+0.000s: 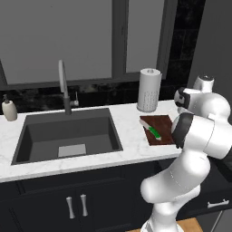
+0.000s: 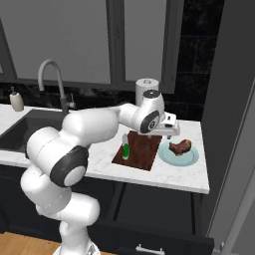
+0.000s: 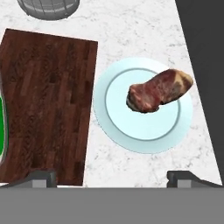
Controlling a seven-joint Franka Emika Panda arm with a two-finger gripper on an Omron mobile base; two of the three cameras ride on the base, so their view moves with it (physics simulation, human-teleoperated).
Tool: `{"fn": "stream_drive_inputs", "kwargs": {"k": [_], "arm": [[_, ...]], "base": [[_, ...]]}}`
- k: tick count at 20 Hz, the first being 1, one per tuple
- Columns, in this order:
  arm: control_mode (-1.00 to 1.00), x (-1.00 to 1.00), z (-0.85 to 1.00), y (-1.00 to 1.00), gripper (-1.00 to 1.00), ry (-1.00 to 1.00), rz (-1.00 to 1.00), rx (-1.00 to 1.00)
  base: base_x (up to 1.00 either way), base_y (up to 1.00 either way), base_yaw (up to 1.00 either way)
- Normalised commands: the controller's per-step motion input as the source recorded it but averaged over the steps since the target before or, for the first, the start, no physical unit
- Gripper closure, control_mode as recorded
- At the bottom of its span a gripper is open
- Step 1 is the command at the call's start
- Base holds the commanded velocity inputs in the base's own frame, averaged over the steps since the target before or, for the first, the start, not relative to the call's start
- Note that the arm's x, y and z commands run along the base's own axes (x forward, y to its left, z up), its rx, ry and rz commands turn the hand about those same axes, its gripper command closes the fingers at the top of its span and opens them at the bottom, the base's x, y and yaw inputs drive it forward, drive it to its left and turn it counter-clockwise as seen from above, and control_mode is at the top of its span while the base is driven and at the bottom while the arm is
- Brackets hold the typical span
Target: Pick up the knife from the drawer and place it on the cutting board. Then place the meat from the plate to the cutting board.
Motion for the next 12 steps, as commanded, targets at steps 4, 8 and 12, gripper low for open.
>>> {"fn": "stream_drive_inputs", "kwargs": {"k": [4, 8, 12], "arm": [[-1.00, 0.21, -0.01, -0.21, -1.00, 0.00, 0.00, 0.00], [-1.00, 0.10, -0.02, -0.01, -1.00, 0.00, 0.00, 0.00], [-1.00, 0.01, -0.06, 0.00, -1.00, 0.00, 0.00, 0.00]], "base": [[0.00, 0.00, 0.00], [0.00, 0.00, 0.00], [0.00, 0.00, 0.00]]}}
